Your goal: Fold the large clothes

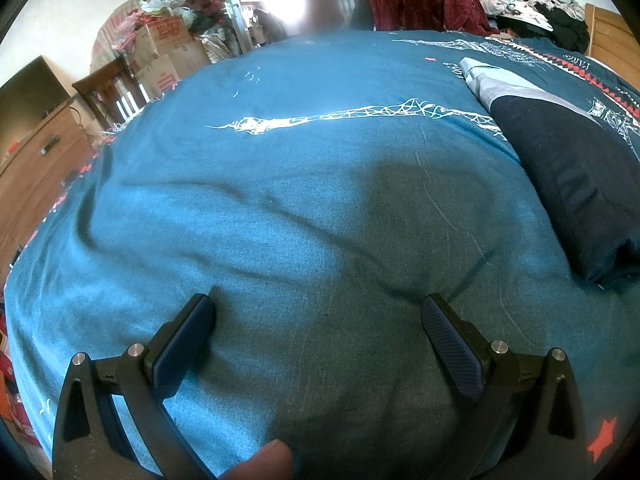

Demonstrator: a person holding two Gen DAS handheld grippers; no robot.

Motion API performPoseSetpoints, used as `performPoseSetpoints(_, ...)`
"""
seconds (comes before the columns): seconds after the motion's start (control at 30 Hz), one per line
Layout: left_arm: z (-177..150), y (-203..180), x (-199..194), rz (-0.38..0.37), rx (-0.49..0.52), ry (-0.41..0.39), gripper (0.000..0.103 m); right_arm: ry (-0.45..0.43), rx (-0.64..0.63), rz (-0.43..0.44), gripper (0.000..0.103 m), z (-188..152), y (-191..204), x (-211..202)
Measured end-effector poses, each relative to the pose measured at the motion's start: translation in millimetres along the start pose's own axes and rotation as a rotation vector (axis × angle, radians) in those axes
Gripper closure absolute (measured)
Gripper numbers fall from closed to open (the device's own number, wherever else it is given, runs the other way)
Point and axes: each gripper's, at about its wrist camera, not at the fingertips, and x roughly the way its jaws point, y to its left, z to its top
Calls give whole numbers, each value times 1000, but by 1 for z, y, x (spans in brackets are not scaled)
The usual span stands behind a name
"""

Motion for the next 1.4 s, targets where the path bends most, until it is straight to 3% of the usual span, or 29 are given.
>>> performPoseSetpoints(1.4,-1,-1,-1,2,0,-1,0,-2,16,1,0,1,-2,3)
